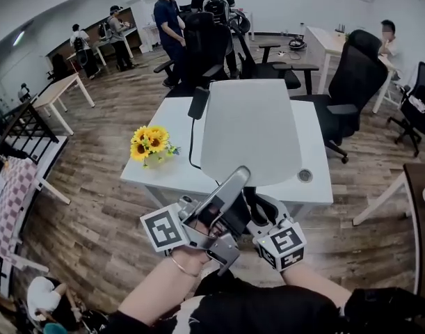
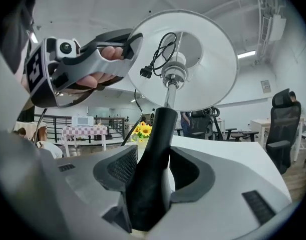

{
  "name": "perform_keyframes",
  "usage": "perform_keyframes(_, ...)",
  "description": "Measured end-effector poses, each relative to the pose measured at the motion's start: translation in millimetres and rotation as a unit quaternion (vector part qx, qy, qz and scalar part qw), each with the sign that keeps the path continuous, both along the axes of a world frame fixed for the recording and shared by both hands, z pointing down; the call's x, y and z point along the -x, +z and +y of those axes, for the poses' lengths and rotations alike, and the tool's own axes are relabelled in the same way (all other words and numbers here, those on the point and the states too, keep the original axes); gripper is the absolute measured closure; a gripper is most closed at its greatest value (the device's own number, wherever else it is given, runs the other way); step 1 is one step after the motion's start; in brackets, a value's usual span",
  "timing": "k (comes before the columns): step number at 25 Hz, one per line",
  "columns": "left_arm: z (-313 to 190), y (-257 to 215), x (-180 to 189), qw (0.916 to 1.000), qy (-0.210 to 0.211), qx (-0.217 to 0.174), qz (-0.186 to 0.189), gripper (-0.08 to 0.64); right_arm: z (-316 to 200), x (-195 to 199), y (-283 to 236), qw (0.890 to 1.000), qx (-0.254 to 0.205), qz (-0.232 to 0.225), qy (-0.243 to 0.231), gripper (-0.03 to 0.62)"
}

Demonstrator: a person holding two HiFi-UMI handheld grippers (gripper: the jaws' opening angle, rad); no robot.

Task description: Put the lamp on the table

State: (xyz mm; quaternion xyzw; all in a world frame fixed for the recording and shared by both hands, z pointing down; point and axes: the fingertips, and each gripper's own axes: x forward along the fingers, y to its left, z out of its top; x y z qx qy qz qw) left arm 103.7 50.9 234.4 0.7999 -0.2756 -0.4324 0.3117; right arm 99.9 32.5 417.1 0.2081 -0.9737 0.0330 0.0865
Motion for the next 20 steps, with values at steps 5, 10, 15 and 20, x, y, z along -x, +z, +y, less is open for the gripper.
perform_keyframes(5,-21,4,29,0.9999,0.001,0.015,0.004,0.548,-14,25,12,1.000,0.027,-0.010,0.002,0.387)
perform_keyframes(10,-43,-3,66,0.9999,0.004,0.015,0.001,0.548,-33,62,5,0.999,0.031,-0.018,0.009,0.388)
perform_keyframes(15,-68,-8,107,0.9999,0.007,0.014,-0.005,0.548,-54,103,0,0.999,0.033,-0.026,0.015,0.387)
perform_keyframes(20,-85,-6,139,0.9997,0.019,0.015,0.001,0.548,-73,133,2,0.999,0.024,-0.022,0.029,0.387)
